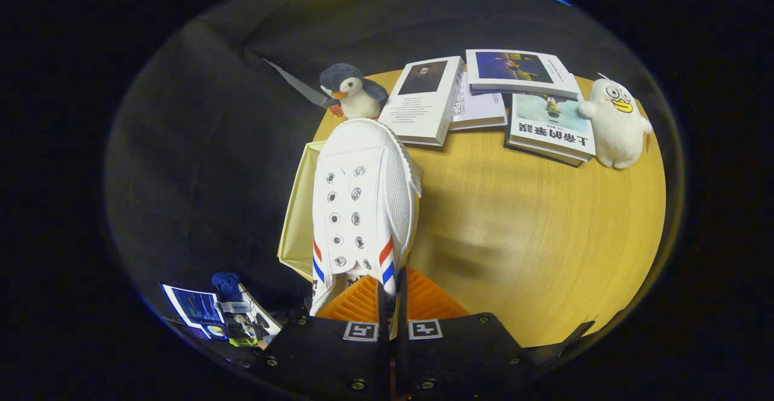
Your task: Open the storage box then place both shoes into the box .Put the left shoe in first, then the right shoe, with the right side of both shoes facing outward in a uniform manner.
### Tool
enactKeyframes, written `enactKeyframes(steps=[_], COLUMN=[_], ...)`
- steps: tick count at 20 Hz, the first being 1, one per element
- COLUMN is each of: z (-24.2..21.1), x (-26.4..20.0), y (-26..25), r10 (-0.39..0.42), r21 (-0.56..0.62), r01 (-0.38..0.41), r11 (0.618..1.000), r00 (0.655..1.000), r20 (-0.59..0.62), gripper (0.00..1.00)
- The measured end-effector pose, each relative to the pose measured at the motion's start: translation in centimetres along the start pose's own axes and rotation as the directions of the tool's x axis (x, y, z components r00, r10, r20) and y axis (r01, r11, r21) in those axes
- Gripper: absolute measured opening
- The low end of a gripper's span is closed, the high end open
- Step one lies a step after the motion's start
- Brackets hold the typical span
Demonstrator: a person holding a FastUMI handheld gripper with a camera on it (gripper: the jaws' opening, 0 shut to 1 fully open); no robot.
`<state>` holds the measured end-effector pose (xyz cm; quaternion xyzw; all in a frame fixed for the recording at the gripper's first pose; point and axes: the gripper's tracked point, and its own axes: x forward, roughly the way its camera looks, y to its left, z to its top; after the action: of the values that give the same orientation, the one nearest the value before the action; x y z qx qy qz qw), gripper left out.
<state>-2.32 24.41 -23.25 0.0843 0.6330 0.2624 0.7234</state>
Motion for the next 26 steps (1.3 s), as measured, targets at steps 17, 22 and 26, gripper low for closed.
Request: enactKeyframes(steps=[17, 22, 26], z=[3.2, 3.7, 3.9], x=[6.9, 8.3, 9.0], y=[9.7, 9.5, 10.6], r10=[-0.019, -0.065, -0.031], r21=[-0.251, -0.272, -0.255], r01=[0.000, 0.044, 0.016], r11=[0.968, 0.961, 0.967], r00=[0.997, 0.995, 0.998], r20=[-0.074, -0.070, -0.056], gripper=[0.04, 0.04, 0.14])
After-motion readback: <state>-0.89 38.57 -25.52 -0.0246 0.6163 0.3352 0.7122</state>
